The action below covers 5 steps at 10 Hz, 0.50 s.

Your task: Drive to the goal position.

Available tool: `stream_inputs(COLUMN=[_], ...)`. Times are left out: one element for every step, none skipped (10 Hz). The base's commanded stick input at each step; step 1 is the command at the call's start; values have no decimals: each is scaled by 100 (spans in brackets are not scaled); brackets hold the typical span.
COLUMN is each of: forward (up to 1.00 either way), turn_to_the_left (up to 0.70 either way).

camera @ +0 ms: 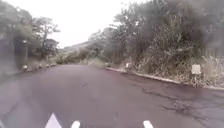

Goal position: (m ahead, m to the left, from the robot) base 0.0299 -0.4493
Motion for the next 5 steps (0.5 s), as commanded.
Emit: stream_inputs(forward=[100, 100, 100, 100, 100], turn_to_the_left=[0, 0, 0, 4, 9])
